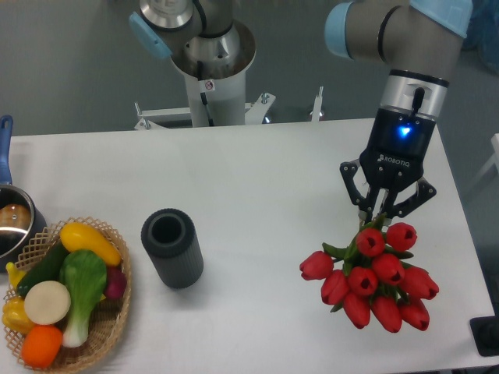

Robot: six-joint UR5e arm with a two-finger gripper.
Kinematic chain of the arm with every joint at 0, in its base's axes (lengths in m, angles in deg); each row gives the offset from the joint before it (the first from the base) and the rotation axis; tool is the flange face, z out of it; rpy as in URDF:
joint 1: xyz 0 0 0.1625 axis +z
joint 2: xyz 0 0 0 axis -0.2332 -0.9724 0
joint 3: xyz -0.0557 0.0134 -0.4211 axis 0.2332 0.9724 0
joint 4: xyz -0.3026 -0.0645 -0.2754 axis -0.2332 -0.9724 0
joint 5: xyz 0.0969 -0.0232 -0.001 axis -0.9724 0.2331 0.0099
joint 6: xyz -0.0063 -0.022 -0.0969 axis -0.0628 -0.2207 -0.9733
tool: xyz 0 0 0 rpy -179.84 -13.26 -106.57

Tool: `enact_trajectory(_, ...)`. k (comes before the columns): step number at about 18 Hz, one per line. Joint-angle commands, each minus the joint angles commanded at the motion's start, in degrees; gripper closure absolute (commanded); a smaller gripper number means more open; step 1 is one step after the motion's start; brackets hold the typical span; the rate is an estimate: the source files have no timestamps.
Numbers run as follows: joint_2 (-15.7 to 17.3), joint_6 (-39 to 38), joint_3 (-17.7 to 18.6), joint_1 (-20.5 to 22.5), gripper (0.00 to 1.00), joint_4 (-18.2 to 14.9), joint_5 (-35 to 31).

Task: Insert the flowers into the vase
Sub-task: 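Lift the held red tulip bunch and start moving it toward the black vase, then carry the tulips over the black vase, stems pointing down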

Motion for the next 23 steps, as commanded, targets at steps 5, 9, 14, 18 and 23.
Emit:
enact_trajectory(5, 0.4, -0.2, 0.2, -0.4, 0.86, 0.0, 1.0)
enact_trajectory(9, 0.1, 0.1, 0.4, -0.1, 0.86, 0.0, 7.0)
enact_trajectory(14, -0.1, 0.3, 0.1, -0.7, 0.85, 0.1, 8.3)
enact_trajectory(18, -0.3, 0.3, 0.8, -2.1, 0.85, 0.1, 16.2)
enact_trajectory(23, -0.3, 0.4, 1.6, -4.9, 0.85, 0.1, 22.7)
